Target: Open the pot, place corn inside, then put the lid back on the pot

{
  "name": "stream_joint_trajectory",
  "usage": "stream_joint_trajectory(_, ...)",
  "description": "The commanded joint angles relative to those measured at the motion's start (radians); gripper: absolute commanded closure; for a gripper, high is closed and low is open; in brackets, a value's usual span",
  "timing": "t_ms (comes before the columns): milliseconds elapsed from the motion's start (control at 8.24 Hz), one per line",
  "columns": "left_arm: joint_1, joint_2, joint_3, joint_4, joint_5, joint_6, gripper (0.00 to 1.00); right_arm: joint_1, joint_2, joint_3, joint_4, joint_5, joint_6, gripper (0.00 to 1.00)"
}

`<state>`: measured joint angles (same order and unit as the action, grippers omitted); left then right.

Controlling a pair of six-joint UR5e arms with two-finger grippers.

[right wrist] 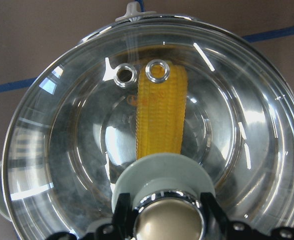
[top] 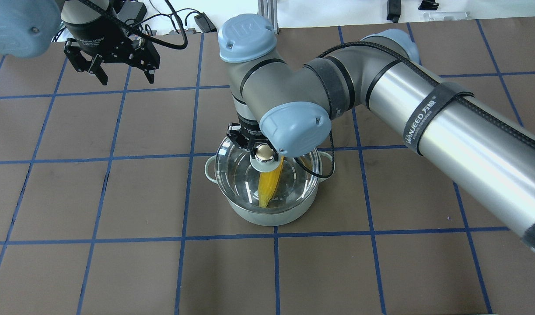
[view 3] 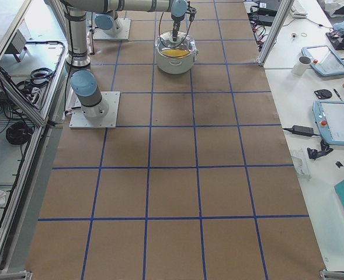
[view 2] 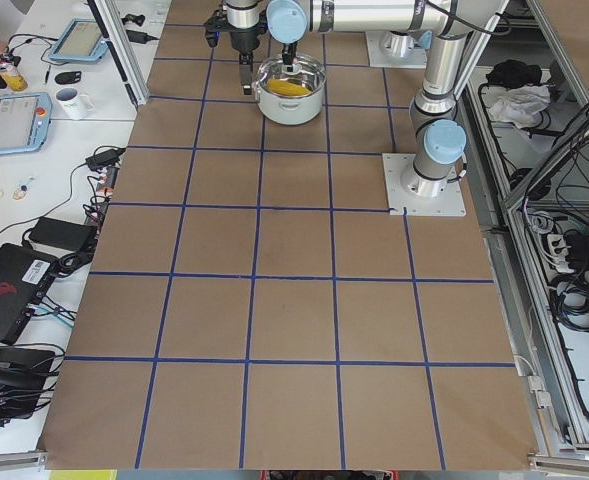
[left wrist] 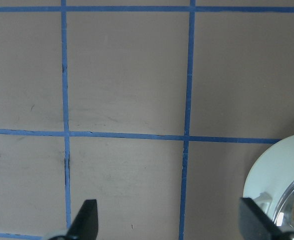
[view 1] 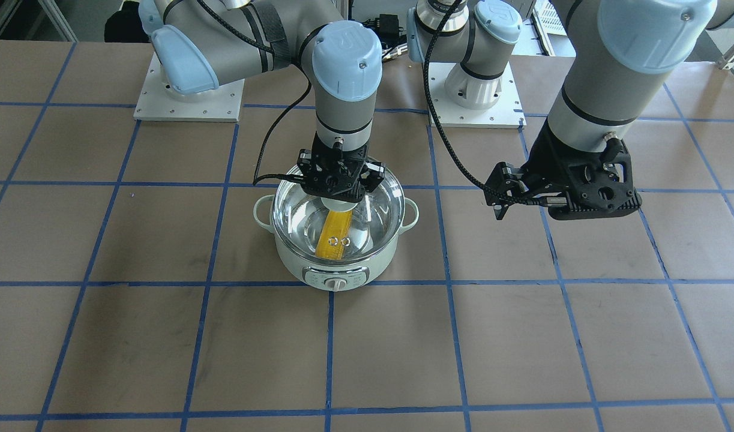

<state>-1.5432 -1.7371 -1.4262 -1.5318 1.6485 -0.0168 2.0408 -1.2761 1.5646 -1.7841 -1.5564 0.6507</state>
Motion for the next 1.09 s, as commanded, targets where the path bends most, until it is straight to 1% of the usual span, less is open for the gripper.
stream_joint_trajectory(0,0.000,-0.004,0.000,-0.001,0.001,-0.002,0.00,0.001,0.000,0.012,0.000,-0.002,-0.002,0.87)
stream_joint_trajectory(364,0.000,-0.004,0.000,-0.001,-0.001,-0.003,0.00,0.001,0.000,0.012,-0.003,-0.004,-0.008,0.87)
stream_joint_trajectory(728,0.000,-0.002,0.000,-0.001,-0.003,-0.002,0.00,0.001,0.001,0.012,-0.009,-0.004,-0.013,0.84)
stream_joint_trajectory(971,0.000,-0.004,0.000,-0.001,-0.001,-0.002,0.00,0.001,-0.002,0.012,-0.012,-0.025,-0.010,0.84)
